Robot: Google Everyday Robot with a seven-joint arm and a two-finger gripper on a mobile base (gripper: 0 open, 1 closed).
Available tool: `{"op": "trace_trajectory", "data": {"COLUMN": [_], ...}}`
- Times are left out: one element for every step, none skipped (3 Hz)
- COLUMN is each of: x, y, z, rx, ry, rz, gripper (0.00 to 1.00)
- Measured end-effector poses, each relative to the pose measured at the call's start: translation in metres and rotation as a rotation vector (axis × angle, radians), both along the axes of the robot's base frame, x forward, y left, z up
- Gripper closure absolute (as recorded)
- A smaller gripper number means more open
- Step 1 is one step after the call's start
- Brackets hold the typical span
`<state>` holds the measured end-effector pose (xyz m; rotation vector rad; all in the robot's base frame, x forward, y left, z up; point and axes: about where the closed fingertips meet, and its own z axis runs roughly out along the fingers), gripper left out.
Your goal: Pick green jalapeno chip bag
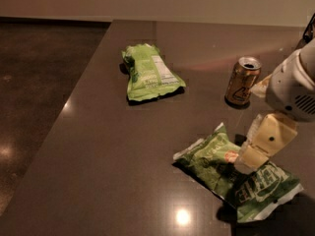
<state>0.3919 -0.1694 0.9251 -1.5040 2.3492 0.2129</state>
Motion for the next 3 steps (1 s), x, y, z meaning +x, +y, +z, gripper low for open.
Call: {"op": "trace_trajectory", "data": {"x": [-0.009, -0.016, -0.013], "y": [0.02, 0.043, 0.05], "z": [-0.021, -0.036, -0.054], "rx": [0.018, 0.018, -0.03], "ry": [0.015, 0.02, 0.021], "rz": [-0.014, -0.021, -0.047], "gripper": [0.0, 0.0, 0.0]}}
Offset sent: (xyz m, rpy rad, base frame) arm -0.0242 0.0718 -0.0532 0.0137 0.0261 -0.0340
